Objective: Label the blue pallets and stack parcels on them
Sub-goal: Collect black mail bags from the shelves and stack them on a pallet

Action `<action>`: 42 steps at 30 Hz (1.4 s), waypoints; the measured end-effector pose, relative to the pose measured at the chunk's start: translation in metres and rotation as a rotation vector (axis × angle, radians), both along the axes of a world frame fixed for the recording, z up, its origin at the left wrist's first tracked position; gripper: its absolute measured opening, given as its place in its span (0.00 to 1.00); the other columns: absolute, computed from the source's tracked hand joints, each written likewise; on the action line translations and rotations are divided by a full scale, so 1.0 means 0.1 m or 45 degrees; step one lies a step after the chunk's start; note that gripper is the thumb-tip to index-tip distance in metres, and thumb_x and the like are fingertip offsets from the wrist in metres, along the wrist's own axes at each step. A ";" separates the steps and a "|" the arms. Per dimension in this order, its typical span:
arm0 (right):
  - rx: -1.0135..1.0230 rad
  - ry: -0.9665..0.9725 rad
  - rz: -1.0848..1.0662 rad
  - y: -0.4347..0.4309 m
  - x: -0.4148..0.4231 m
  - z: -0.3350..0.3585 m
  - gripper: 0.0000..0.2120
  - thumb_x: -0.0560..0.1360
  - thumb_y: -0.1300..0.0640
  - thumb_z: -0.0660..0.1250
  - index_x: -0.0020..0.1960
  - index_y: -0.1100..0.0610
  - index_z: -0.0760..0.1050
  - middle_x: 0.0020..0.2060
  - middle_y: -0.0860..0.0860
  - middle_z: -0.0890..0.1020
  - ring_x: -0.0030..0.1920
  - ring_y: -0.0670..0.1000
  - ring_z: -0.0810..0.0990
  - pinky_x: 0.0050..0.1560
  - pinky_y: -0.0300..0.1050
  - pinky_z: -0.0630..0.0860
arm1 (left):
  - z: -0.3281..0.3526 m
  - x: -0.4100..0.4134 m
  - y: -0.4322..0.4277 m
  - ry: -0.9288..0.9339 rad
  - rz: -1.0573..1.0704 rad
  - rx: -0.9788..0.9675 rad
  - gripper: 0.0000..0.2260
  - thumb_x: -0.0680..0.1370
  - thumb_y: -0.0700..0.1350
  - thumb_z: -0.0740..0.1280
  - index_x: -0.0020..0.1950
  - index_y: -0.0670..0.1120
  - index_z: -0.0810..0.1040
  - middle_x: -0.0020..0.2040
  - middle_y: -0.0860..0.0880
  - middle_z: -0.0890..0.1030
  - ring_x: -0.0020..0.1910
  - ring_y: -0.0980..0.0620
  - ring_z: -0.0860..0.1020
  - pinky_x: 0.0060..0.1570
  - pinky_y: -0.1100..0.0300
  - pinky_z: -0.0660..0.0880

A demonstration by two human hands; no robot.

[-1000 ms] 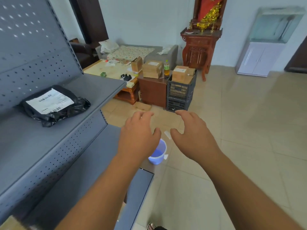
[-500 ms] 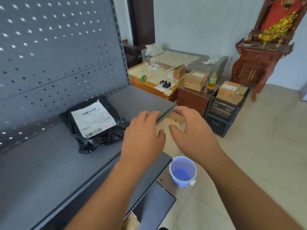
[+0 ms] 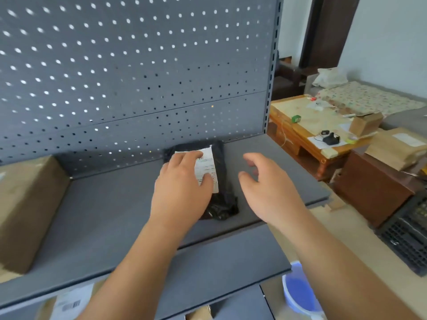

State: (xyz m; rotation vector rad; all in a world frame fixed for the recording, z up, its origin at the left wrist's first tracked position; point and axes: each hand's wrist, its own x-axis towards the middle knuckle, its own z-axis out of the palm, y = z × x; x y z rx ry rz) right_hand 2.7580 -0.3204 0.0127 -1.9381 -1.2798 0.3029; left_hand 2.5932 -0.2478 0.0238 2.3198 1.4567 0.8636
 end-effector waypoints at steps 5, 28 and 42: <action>-0.101 0.037 0.156 0.28 -0.07 -0.01 0.25 0.81 0.46 0.60 0.77 0.48 0.64 0.70 0.49 0.74 0.67 0.53 0.74 0.57 0.47 0.69 | -0.01 -0.17 0.18 0.045 0.252 -0.115 0.22 0.80 0.55 0.65 0.73 0.55 0.72 0.72 0.50 0.73 0.69 0.44 0.70 0.65 0.46 0.71; -0.109 0.462 0.243 0.65 -0.24 -0.02 0.19 0.77 0.50 0.62 0.67 0.43 0.70 0.46 0.33 0.77 0.45 0.36 0.78 0.42 0.39 0.77 | -0.17 -0.23 0.39 -0.311 0.235 -0.517 0.21 0.80 0.47 0.66 0.73 0.57 0.71 0.49 0.68 0.73 0.45 0.65 0.77 0.37 0.68 0.70; 0.177 0.675 0.413 0.60 -0.32 -0.03 0.20 0.77 0.58 0.68 0.68 0.48 0.75 0.58 0.41 0.83 0.55 0.40 0.82 0.54 0.42 0.80 | -0.04 -0.46 -0.18 -0.947 0.491 -0.419 0.25 0.72 0.51 0.70 0.68 0.64 0.71 0.58 0.63 0.83 0.53 0.57 0.85 0.52 0.50 0.84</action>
